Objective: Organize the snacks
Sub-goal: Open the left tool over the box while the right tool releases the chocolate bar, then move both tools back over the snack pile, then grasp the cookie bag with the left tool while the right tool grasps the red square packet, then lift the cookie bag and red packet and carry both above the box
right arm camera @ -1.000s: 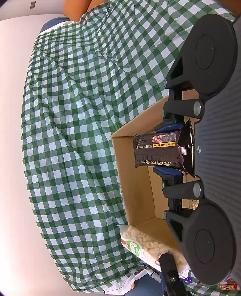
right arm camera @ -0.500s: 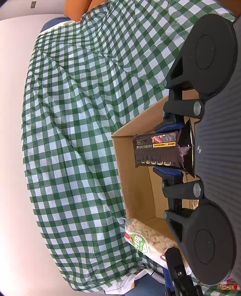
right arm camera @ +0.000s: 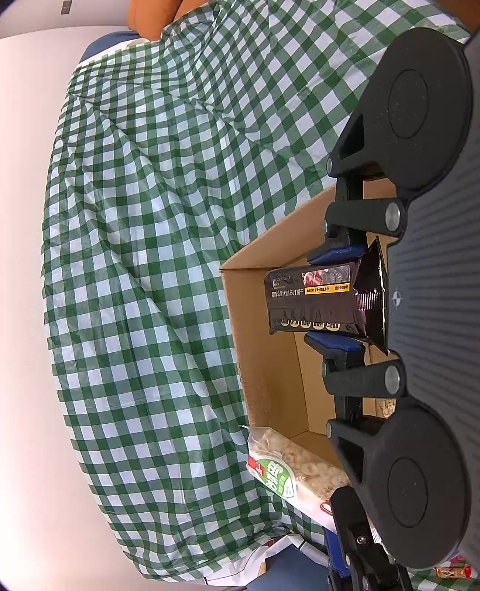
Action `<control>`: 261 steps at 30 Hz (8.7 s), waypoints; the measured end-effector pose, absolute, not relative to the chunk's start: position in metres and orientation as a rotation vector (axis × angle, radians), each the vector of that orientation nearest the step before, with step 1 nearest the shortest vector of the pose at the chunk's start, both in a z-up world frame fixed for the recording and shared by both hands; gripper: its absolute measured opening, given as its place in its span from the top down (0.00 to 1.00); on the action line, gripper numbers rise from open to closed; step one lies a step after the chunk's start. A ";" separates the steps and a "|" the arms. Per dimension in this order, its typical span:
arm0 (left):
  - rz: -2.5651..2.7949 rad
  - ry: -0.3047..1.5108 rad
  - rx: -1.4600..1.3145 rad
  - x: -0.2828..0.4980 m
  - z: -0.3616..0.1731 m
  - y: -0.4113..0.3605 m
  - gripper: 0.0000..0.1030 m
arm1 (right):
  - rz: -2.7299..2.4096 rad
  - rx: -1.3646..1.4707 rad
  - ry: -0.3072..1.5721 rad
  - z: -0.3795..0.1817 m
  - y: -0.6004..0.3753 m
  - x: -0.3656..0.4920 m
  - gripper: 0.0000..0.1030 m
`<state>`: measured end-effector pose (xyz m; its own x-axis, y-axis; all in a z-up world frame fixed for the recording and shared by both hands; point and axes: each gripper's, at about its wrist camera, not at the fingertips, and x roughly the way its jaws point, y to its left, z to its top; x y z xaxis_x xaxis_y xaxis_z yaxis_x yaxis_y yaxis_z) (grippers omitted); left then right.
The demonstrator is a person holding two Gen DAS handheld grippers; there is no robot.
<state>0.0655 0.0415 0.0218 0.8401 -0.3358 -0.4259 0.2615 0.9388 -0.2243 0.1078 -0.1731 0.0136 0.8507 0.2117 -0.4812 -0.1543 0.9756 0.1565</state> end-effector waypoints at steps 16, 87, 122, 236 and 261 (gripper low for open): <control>-0.318 0.471 -0.154 0.065 0.022 0.041 0.62 | 0.200 0.107 0.523 0.014 -0.173 0.110 0.60; 0.371 1.102 -0.743 0.045 -0.066 0.285 0.40 | 0.703 -0.184 0.415 0.015 -0.020 0.034 0.62; 0.353 1.066 -0.676 0.032 -0.049 0.305 0.52 | 0.896 -0.581 0.808 -0.087 0.132 -0.011 0.44; -0.009 0.454 -0.286 0.059 0.043 0.138 0.48 | 0.377 -0.268 0.272 0.024 -0.052 0.036 0.56; -0.174 0.414 -0.196 0.056 0.039 0.074 0.48 | 0.213 -0.202 0.286 0.025 -0.110 0.057 0.56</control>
<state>0.0561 0.0743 0.0391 0.9012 -0.2069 -0.3808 0.1275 0.9664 -0.2234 0.0574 -0.1100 0.0251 0.9374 0.1783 -0.2992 -0.2353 0.9576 -0.1664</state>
